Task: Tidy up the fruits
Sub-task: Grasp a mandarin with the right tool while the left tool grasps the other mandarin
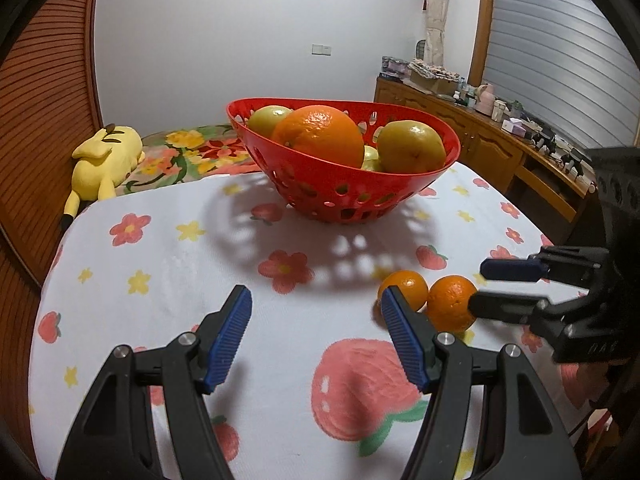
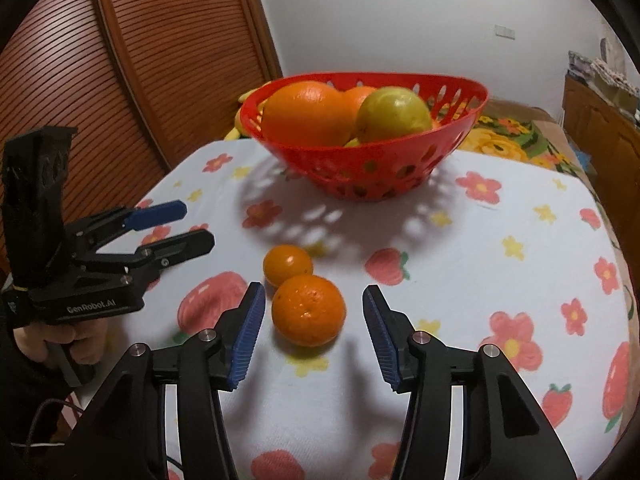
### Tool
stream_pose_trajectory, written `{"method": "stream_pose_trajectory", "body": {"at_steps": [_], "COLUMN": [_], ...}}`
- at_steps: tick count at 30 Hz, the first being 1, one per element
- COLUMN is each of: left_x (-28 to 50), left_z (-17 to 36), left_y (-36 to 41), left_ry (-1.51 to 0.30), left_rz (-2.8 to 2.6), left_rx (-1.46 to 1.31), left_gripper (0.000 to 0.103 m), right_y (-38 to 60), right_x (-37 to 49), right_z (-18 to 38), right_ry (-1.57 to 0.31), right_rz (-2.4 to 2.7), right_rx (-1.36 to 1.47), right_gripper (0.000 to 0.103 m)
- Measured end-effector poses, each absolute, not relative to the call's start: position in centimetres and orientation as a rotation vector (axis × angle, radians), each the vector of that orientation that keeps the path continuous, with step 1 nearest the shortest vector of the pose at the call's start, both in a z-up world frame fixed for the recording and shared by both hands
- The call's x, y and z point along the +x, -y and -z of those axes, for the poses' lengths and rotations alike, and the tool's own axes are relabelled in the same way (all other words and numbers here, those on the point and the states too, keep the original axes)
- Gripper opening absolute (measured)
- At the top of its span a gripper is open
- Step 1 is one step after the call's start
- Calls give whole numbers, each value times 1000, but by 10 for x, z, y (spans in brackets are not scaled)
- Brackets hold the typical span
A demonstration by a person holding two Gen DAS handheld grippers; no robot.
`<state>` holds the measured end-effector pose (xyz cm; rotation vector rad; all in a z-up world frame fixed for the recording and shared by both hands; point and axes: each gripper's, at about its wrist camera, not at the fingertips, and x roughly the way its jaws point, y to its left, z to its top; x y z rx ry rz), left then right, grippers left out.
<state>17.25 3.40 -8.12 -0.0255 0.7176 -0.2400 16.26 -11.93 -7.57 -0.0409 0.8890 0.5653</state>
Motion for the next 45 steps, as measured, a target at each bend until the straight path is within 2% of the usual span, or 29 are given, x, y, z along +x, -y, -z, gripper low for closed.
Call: {"method": "stream_pose_trajectory", "body": {"at_steps": [15,17,41,45], "left_x": [176,176,199,204], "left_z": [85,85,92,96], "left_y": [-29,-25,27,27], "left_ry": [-739,-742,-823,-839], "left_rz": [241,244,347,355], "left_rx": [-10,-6,21,14], "left_gripper": [67,67,67,61], "right_y": [109,111,171,172], "right_x": [169,169,156,156], "right_z": [98,99,85,85], "right_ry": [-943,-937,-873,-873], "right_rz": [-575,-568,-469,-468], "right_rx": [-32,-32,6,12], "right_gripper": [54,47,47,47]}}
